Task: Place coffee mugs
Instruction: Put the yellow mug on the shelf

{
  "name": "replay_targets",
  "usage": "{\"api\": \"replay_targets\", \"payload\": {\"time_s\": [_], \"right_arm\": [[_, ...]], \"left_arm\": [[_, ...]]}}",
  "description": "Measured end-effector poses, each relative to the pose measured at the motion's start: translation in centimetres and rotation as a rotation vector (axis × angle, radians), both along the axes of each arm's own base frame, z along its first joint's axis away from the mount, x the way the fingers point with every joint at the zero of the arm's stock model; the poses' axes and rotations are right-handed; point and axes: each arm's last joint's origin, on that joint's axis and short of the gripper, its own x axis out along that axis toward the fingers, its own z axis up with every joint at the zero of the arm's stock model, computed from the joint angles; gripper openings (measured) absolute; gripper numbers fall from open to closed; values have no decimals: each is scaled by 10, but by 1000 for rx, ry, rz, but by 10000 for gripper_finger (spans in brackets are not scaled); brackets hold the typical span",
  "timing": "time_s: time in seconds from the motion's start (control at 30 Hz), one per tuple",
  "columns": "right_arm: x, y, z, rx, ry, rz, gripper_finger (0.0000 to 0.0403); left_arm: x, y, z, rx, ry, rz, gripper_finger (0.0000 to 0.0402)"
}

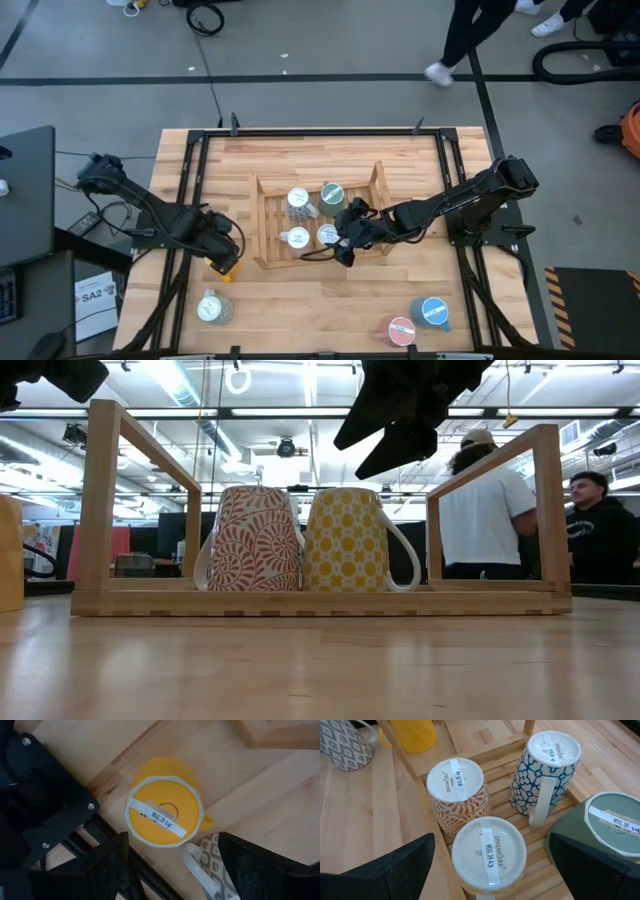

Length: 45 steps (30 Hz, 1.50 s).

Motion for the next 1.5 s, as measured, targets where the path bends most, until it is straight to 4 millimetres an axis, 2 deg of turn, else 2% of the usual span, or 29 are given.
{"api": "replay_targets", "payload": {"time_s": [0.23, 0.53, 1.1, 1.5], "right_arm": [[0, 0, 0, 0, 1, 0, 397], [0, 0, 0, 0, 0, 0, 397], [0, 0, 0, 0, 0, 0, 397], [0, 0, 0, 0, 0, 0, 397]], "left_arm": [[-1, 1, -16, 28, 49, 1, 315], [1, -1, -34, 5, 22, -10, 315], [0, 0, -38, 7, 21, -116, 315], [1, 0, -38, 9, 19, -113, 315]]}}
